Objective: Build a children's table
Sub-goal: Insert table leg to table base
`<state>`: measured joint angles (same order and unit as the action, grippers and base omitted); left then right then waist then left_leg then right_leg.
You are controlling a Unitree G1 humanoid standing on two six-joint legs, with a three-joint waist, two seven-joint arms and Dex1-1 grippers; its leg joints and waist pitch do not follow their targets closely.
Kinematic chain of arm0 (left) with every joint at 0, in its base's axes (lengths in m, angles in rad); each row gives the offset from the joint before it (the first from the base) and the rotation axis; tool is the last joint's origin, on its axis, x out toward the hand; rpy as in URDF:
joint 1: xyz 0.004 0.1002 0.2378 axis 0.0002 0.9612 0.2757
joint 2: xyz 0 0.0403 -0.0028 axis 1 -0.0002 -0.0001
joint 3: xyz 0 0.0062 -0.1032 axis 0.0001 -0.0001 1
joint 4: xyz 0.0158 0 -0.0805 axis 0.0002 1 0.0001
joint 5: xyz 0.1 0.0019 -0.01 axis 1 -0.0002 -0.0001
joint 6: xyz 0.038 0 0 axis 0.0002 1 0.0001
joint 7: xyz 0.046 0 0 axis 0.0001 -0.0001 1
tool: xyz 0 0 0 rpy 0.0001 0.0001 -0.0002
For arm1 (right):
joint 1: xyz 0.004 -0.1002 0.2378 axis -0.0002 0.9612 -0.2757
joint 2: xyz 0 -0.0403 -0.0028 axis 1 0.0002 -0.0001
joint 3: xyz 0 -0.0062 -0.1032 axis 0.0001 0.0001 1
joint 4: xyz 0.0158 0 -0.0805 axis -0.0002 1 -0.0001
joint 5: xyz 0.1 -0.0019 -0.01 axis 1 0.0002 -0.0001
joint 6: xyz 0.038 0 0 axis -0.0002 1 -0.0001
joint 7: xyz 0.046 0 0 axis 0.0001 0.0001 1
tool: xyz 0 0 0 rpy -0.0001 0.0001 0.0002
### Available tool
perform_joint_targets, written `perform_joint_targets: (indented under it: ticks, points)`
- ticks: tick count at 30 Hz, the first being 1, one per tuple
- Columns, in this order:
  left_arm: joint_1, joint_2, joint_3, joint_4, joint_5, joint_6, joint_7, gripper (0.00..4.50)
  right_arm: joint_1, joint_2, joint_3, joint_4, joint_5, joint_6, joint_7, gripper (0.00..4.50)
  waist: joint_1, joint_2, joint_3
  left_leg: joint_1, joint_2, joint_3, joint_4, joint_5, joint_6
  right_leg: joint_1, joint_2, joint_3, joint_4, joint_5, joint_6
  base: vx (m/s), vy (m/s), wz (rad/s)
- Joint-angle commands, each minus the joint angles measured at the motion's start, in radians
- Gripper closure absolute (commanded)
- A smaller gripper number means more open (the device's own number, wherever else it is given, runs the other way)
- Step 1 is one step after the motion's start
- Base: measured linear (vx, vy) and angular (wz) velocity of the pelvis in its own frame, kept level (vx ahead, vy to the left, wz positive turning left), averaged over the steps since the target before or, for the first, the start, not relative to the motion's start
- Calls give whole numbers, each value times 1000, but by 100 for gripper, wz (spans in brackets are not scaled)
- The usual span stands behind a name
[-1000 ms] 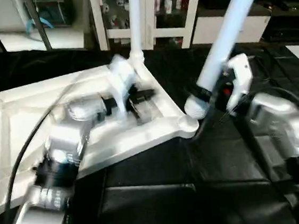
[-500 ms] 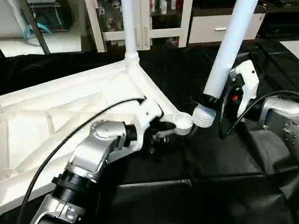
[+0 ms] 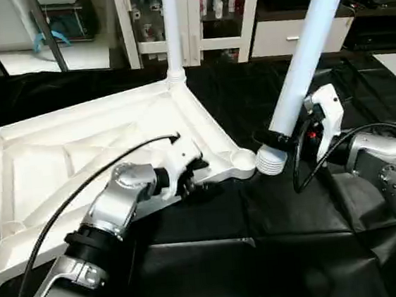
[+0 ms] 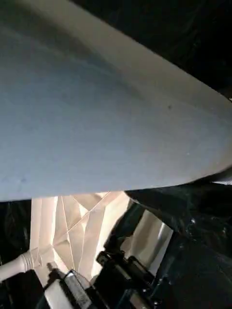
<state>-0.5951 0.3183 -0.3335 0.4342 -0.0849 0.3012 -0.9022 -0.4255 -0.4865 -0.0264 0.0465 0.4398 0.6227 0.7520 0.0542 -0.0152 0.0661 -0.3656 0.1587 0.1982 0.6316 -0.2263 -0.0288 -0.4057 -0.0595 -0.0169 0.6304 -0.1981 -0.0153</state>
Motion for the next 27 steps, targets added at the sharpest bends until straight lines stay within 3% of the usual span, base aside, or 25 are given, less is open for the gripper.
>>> perform_joint_targets:
  ticks: [1,7,8,15,18,21,27]
  points:
    - [-12,13,-18,3,17,35,-2,117,-13,-13,10,-8,-4,3,13,266,2,-5,-72,15,70,-30,-79,-59,39,52,-85,42,-68,-61,-270,0,0,0]
    - [1,21,-30,11,34,96,-12,154,-23,-13,26,-2,-20,-6,20,266,1,-4,-71,15,70,-31,-79,-54,38,52,-85,42,-67,-61,-269,0,0,0]
    - [2,19,-29,11,35,107,-14,157,-24,-13,26,1,-22,-9,21,266,0,-11,-71,14,70,-29,-79,-55,39,52,-84,42,-69,-65,-268,0,0,0]
    - [-8,8,-27,34,49,127,16,241,-33,-15,34,13,-34,-19,26,266,0,-9,-70,14,69,-31,-79,-62,38,52,-85,42,-71,-94,-261,0,0,0]
    - [-11,6,-29,35,51,133,5,248,-43,-15,40,24,-47,-29,29,266,0,-8,-69,15,69,-31,-80,-70,35,50,-85,42,-73,-113,-256,0,0,0]
    - [-13,6,-42,29,57,147,-10,290,-65,-6,42,47,-60,-46,19,266,-1,-8,-71,14,68,-30,-79,-61,34,50,-84,42,-72,-103,-258,0,0,0]
    - [-16,11,-65,20,67,181,-30,328,-106,11,48,84,-71,-59,9,266,-1,-7,-72,15,68,-30,-78,-43,45,51,-84,41,-68,-69,-271,0,0,0]
